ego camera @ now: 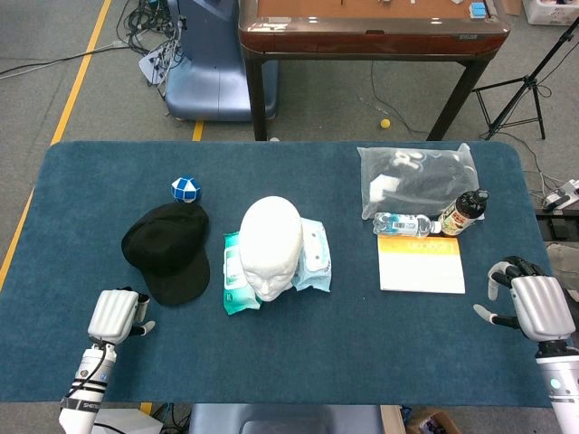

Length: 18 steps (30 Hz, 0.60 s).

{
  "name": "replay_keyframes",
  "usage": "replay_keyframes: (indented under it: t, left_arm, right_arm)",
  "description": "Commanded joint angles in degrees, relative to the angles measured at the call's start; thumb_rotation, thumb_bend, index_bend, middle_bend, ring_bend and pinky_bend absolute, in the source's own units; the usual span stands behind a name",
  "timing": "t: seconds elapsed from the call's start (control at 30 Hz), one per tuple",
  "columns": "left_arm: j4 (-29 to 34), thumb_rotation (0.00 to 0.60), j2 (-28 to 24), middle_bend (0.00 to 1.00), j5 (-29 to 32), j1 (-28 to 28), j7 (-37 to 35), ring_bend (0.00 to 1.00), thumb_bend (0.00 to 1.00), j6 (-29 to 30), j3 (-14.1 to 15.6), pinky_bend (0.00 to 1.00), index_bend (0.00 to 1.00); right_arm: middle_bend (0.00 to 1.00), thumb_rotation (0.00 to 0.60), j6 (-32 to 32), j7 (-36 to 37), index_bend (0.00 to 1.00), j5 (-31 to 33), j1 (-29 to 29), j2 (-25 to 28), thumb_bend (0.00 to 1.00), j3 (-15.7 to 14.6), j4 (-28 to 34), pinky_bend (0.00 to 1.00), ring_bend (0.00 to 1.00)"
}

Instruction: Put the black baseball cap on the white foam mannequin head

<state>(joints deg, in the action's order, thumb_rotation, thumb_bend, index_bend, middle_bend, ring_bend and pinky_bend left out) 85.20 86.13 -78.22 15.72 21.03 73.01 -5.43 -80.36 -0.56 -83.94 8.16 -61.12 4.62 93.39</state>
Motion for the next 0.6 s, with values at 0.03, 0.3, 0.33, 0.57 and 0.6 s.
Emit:
replay_keyframes:
  t: [0.03, 0.3, 0.33, 0.57, 0.6]
  left_arm:
    - [-0.4, 0.600, 0.9, 0.88, 0.7, 0.5, 0.5, 0.56, 0.08, -0.5, -0.3, 0.60, 0.85]
    - [-1.4, 0.600, 2.7, 0.88, 3.1, 2.5, 1.1, 0.56, 0.08, -2.3, -1.7, 0.60, 0.85]
    - [-1.6, 0.600, 3.0, 0.88, 3.4, 2.8, 1.3, 0.56, 0.08, -2.7, -1.8, 0.60, 0.85]
    - [-3.1, 0.600, 4.5, 0.88, 5.2, 4.8, 2.6, 0.56, 0.08, -4.6, -2.5, 0.60, 0.85]
    - [-3.4, 0.600, 4.8, 0.88, 5.3, 5.0, 2.7, 0.55, 0.08, -4.6, -2.6, 0.60, 0.85]
  right_arm:
    - [0.44, 0.600, 0.0, 0.0, 0.67, 0.1, 0.0, 0.0, 0.00, 0.0, 0.0, 0.32, 0.24]
    - [0.44, 0.600, 0.2, 0.0, 0.67, 0.1, 0.1, -0.1, 0.00, 0.0, -0.1, 0.32, 0.24]
    - [0.44, 0.600, 0.2, 0.0, 0.67, 0.1, 0.1, -0.1, 0.00, 0.0, -0.1, 0.32, 0.24]
    - [0.44, 0.600, 0.1, 0.1, 0.67, 0.1, 0.1, -0.1, 0.00, 0.0, -0.1, 0.32, 0.24]
    - [0.44, 0.600, 0.1, 0.1, 0.67, 0.1, 0.1, 0.0, 0.00, 0.0, 0.0, 0.32, 0.24]
